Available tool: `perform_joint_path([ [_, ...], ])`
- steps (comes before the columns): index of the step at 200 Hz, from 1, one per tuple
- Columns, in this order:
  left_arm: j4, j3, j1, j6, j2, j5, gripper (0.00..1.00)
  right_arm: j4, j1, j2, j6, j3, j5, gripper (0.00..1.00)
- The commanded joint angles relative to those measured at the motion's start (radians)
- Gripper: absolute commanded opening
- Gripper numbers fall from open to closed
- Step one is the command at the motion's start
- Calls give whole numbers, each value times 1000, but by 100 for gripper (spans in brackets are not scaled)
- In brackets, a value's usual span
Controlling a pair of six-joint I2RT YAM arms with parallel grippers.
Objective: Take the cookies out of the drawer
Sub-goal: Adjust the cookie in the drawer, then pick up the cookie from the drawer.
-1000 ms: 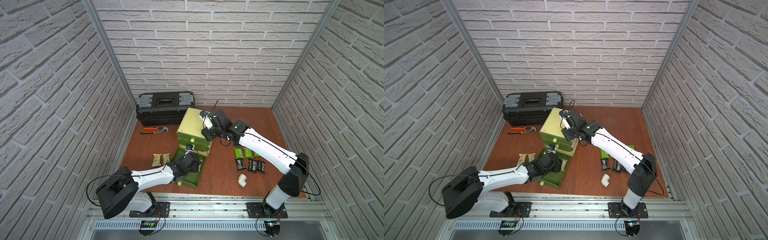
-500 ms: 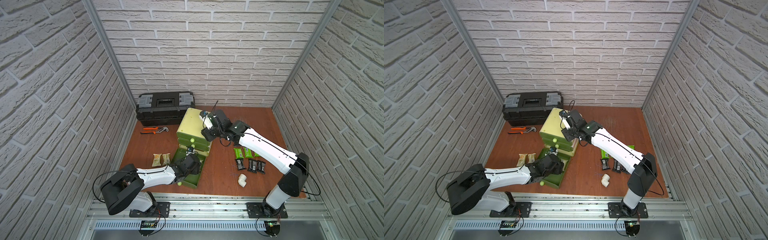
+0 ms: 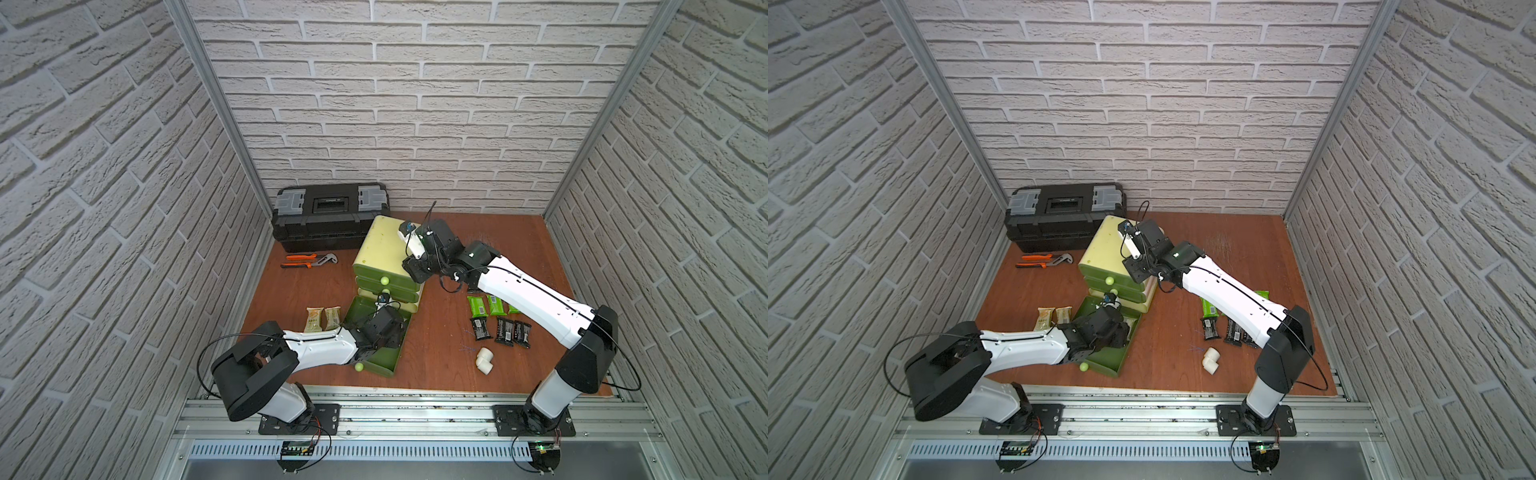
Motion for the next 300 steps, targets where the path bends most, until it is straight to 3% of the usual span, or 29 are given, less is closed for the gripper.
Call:
perform_joint_path([
  [1, -175, -6, 7, -41, -32, -83, 55, -35, -2, -6, -12, -31, -8, 55],
  [53, -249, -5, 14, -31, -123, -167, 53, -32, -1, -6, -8, -35, -12, 55],
  [84, -116, -27, 1, 67, -181, -157, 72, -29, -1, -10, -11, -36, -6, 56],
  [106, -85, -37, 28, 130, -197, -100, 77, -28, -1, -15, -10, -38, -6, 56],
  [125, -96, -36, 68, 184, -188, 17, 79, -30, -1, -15, -13, -39, -7, 56],
  [152, -133, -34, 123, 231, -180, 136, 80, -27, -1, -14, -12, -38, -10, 56],
  [204, -176, -7, 161, 301, -136, 226, 81, -31, -1, -9, -14, -31, -15, 56],
  [261, -212, 39, 182, 339, -74, 193, 80, -34, -1, -13, -19, -30, -14, 56],
  [300, -206, 78, 184, 363, -12, 199, 70, -35, -1, -12, -18, -31, -15, 56],
])
